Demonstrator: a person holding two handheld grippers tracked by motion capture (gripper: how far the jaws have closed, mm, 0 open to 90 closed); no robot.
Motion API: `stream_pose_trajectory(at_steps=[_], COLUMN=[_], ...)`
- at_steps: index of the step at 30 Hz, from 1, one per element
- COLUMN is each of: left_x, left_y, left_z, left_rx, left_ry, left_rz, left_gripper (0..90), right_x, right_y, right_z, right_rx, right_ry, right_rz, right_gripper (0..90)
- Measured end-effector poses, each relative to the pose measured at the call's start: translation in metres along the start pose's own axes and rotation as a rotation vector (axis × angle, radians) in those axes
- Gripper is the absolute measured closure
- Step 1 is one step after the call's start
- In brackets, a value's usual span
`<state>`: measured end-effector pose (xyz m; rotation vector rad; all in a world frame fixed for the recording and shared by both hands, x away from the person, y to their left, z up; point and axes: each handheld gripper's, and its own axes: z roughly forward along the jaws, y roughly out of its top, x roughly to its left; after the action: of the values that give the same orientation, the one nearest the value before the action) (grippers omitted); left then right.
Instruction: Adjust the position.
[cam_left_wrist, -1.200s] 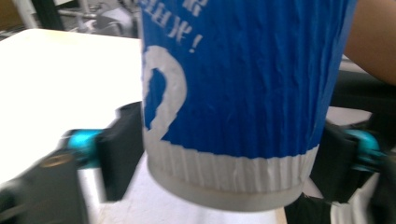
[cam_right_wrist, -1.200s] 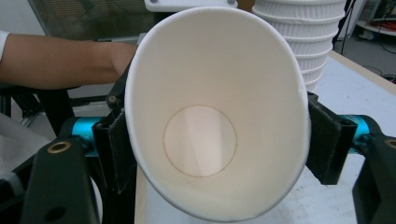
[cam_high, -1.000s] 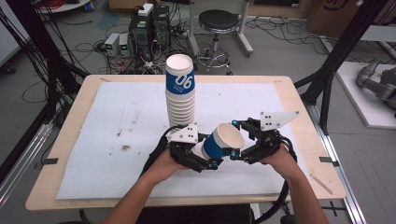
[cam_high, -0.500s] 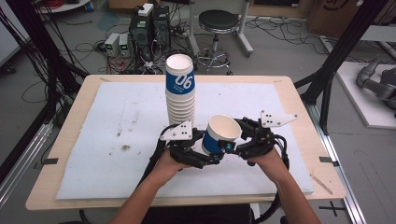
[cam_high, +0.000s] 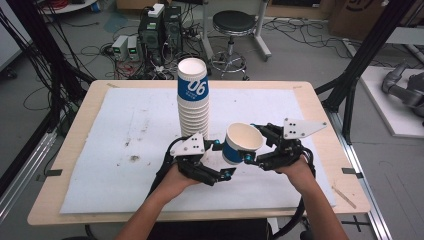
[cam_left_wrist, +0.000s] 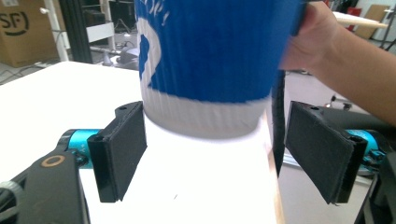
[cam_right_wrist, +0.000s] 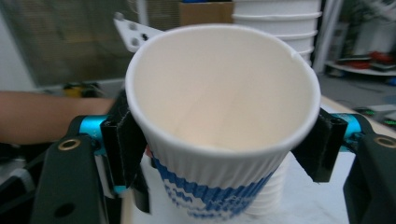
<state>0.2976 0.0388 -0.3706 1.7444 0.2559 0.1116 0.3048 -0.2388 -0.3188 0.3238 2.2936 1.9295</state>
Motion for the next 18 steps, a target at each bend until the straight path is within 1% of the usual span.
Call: stream_pose_trajectory(at_steps=[1, 3, 6, 7, 8, 9, 10, 11, 12, 13, 14, 15, 16, 18], left_x=[0.001, 0.000, -0.001, -0.001, -0.001, -0.001, -0.001, -0.001, -0.001, -0.001, -0.001, -0.001, -0.001, 0.000], left_y=[0.000, 0.001, 0.003, 0.003, 0.004, 0.003, 0.003, 0.000, 0.000, -0.001, -0.002, -0.003, -0.003, -0.004], left_z=[-0.003, -0.007, -0.019, -0.019, -0.023, -0.025, -0.027, -0.033, -0.033, -0.036, -0.039, -0.043, -0.043, -0.050], left_rx=[0.000, -0.001, -0.012, -0.012, -0.012, -0.016, -0.013, -0.017, -0.017, -0.021, -0.024, -0.021, -0.021, -0.025], left_ry=[0.004, 0.013, 0.014, 0.014, 0.019, 0.023, 0.027, 0.045, 0.045, 0.057, 0.070, 0.090, 0.090, 0.101], left_rz=[0.000, 0.000, 0.007, 0.007, 0.011, 0.010, 0.013, 0.012, 0.012, 0.007, 0.006, 0.009, 0.009, 0.007], left_gripper=[21.1, 21.1, 21.1, 21.1, 21.1, 21.1, 20.5, 20.2, 20.2, 20.0, 20.0, 20.0, 20.1, 20.0], right_x=[-0.003, -0.004, -0.010, -0.012, -0.012, -0.015, -0.016, -0.017, -0.017, -0.018, -0.018, -0.019, -0.019, -0.020], right_y=[0.001, 0.001, 0.002, 0.002, 0.002, 0.001, 0.000, -0.001, -0.001, -0.002, -0.002, -0.004, -0.004, -0.006], right_z=[-0.003, -0.005, -0.017, -0.019, -0.019, -0.026, -0.028, -0.029, -0.029, -0.031, -0.031, -0.032, -0.032, -0.031], right_rx=[-0.012, -0.017, -0.028, -0.030, -0.030, -0.037, -0.034, -0.025, -0.025, -0.012, -0.012, 0.011, 0.011, 0.040], right_ry=[-0.001, -0.008, -0.062, -0.077, -0.077, -0.105, -0.116, -0.136, -0.136, -0.158, -0.158, -0.179, -0.179, -0.200], right_rz=[0.012, 0.012, 0.011, 0.013, 0.013, 0.028, 0.029, 0.026, 0.026, 0.027, 0.027, 0.020, 0.020, 0.019], right_gripper=[28.3, 28.3, 28.2, 28.3, 28.3, 28.2, 28.2, 28.2, 28.2, 28.2, 28.2, 28.2, 28.2, 28.2])
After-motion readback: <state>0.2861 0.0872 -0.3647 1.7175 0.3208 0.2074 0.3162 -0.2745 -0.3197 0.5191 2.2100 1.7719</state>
